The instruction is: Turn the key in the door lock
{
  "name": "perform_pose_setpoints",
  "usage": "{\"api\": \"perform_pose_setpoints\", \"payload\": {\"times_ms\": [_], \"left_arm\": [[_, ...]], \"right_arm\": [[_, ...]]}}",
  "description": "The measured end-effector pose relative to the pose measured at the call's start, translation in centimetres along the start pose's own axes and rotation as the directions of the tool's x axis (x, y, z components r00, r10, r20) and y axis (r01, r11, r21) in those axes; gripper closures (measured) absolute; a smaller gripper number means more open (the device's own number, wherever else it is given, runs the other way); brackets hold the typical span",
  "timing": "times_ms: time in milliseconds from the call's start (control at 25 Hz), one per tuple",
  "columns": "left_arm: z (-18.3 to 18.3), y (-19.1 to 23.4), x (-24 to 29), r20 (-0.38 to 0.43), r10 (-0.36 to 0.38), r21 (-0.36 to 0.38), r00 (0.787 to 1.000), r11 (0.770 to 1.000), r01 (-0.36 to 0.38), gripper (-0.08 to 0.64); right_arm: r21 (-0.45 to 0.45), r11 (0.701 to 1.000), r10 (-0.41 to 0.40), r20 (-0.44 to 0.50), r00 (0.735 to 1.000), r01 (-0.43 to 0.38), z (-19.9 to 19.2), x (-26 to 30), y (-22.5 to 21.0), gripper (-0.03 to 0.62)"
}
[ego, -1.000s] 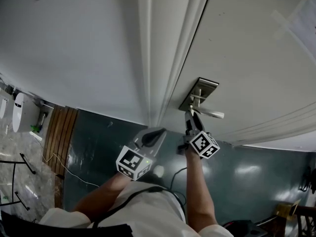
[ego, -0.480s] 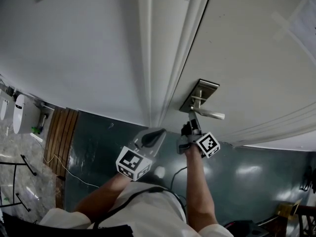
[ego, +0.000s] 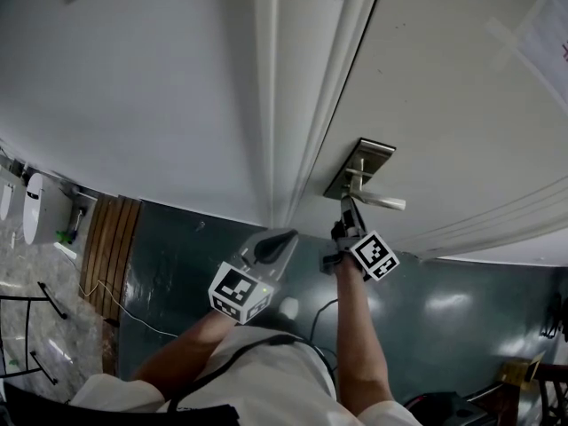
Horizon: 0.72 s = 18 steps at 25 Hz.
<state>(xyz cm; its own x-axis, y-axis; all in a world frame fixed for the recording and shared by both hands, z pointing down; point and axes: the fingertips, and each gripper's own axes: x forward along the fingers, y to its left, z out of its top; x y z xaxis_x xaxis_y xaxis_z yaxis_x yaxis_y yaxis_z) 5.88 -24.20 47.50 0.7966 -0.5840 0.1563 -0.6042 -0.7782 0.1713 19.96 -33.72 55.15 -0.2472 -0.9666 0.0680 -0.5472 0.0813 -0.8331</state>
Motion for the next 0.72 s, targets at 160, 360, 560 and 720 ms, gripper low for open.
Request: {"api": "perform_pose_setpoints", "payload": {"times_ms": [160, 360, 560, 720], "left_arm": [[-0.1, 0.2, -0.6, 0.001, -0.004, -0.002, 1.000, 1.000, 0.004, 0.554], [0.0, -0.1, -1.1, 0.003, -0.022, -0.002, 1.000, 1.000, 0.022, 0.554], [-0.2, -0.2, -1.8, 0.003, -0.035, 0.007, 0.999, 0.999, 0.035, 0.554], [0.1, 0.2, -2.7, 0.005, -0.033, 0.003, 0.999, 0.999, 0.033, 0.554]], "right_arm": [[-0.275, 0.958, -0.100, -0.037, 0.994, 0.086, -0.2, 0.3, 0.3, 0.540], [-0.525, 0.834, -0.226, -0.045, 0.973, 0.169, -0.6, 0.4, 0.2, 0.539], [-0.589, 0.775, -0.294, -0.018, 0.956, 0.228, -0.6, 0.3, 0.1, 0.545], [-0.622, 0.745, -0.313, -0.007, 0.950, 0.241, -0.6, 0.3, 0.1, 0.545]]}}
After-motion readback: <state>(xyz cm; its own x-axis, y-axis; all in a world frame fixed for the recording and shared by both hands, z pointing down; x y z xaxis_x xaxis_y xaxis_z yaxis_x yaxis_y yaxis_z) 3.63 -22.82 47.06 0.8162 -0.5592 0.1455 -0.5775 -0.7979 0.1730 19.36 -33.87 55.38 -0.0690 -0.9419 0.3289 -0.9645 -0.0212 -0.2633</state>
